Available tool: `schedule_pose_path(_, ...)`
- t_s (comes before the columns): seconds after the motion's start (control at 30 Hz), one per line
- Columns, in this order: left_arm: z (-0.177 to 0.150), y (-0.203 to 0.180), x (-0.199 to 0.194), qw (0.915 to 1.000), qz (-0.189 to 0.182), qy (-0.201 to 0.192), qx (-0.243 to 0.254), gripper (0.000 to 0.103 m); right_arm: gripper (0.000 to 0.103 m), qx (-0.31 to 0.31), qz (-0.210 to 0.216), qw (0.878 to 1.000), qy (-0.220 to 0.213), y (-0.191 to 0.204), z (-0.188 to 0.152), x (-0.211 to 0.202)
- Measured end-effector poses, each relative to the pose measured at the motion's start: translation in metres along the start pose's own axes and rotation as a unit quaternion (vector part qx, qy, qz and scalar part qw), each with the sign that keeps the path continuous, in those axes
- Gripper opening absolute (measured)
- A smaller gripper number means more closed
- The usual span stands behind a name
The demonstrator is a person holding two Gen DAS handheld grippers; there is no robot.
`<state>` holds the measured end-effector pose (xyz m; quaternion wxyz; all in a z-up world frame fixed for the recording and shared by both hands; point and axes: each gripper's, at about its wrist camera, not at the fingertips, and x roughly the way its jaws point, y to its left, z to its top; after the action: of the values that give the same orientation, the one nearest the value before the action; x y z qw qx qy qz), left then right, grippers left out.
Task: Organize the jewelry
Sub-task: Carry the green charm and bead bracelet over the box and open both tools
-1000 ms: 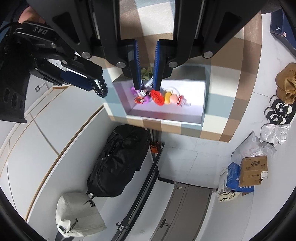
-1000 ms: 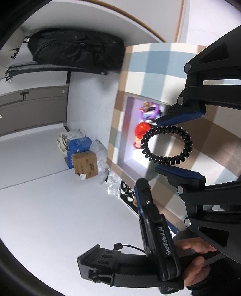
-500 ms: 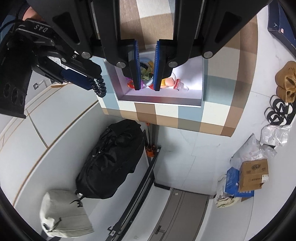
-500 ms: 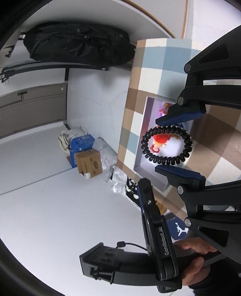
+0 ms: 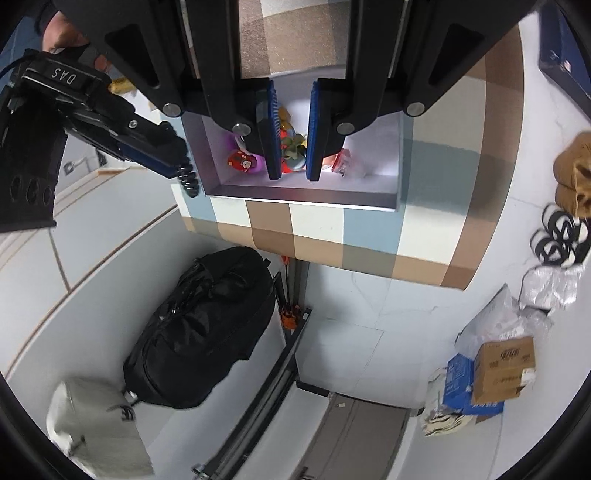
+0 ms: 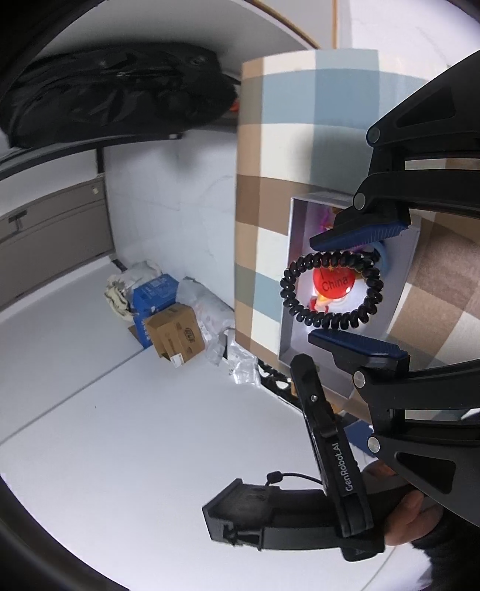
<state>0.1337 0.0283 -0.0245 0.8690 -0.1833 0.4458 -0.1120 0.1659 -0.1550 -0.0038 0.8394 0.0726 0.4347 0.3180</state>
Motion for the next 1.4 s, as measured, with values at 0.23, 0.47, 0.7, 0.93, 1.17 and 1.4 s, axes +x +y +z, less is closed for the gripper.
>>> schedule_pose_path(0.23, 0.002, 0.003, 0.023, 0.998, 0.048, 0.036, 0.017, 0.009, 0.042, 0.014, 0.0, 1.0, 0.009, -0.005, 0.004, 0.016)
schedule_pose_path(0.47, 0.005, 0.004, 0.027, 0.9978, 0.048, 0.041, 0.019, 0.009, 0.045, 0.039, -0.002, 0.999, 0.022, -0.016, 0.005, 0.027)
schedule_pose_path(0.7, 0.004, -0.005, 0.03, 0.995, 0.084, 0.042, 0.033, 0.034, 0.057, 0.074, -0.003, 0.997, 0.009, -0.025, 0.005, 0.016)
schedule_pose_path(0.93, 0.005, 0.003, 0.015, 0.9988, 0.049, 0.007, 0.005, 0.061, 0.069, 0.098, 0.006, 0.995, -0.024, -0.034, 0.008, -0.006)
schedule_pose_path(1.17, 0.001, -0.006, 0.016, 0.9975, 0.067, 0.001, 0.022, 0.061, 0.08, 0.102, -0.009, 0.994, -0.043, -0.033, 0.007, -0.02)
schedule_pose_path(1.4, -0.004, -0.017, -0.004, 0.9939, 0.091, -0.042, 0.046, 0.065, 0.085, 0.089, -0.013, 0.994, -0.055, -0.026, 0.006, -0.026)
